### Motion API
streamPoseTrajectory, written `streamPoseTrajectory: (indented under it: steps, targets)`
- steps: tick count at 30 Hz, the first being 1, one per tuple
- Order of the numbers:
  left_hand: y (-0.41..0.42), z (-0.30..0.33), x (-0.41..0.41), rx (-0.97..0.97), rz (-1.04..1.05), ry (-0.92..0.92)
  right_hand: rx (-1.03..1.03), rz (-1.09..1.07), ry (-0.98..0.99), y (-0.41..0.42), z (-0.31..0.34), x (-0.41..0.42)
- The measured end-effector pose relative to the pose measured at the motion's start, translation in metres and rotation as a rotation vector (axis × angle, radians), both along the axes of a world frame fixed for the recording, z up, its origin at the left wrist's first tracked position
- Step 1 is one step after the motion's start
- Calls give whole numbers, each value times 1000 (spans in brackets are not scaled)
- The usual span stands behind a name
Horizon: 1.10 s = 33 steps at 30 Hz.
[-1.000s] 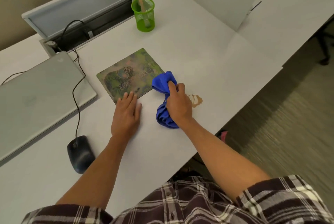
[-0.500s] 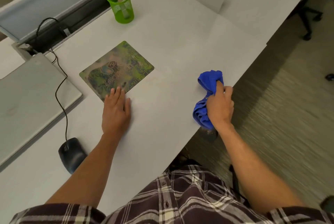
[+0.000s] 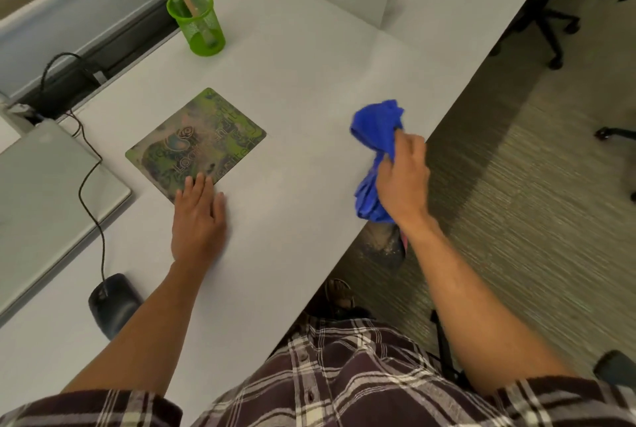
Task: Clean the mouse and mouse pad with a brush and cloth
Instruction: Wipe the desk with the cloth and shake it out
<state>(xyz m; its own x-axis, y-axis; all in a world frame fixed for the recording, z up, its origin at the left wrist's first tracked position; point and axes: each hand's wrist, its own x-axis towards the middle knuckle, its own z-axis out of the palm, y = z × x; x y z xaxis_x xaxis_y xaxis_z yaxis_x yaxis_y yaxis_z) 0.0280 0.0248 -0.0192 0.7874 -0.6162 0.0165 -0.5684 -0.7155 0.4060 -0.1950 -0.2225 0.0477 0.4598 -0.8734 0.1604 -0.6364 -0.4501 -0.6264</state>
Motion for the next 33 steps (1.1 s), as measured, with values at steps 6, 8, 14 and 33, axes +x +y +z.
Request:
streamPoseTrajectory:
  steps: [6, 8, 14, 33]
  targets:
    - [1, -2, -1, -1, 0, -8, 68, 381, 42, 47, -3, 59]
    - [2, -3, 0, 2, -3, -9, 54, 458, 128, 58, -15, 63]
    - [1, -2, -1, -16, -13, -9, -16, 282, 272, 35, -36, 32]
    - [3, -5, 3, -106, 21, -45, 68, 587, 120, 98, -5, 95]
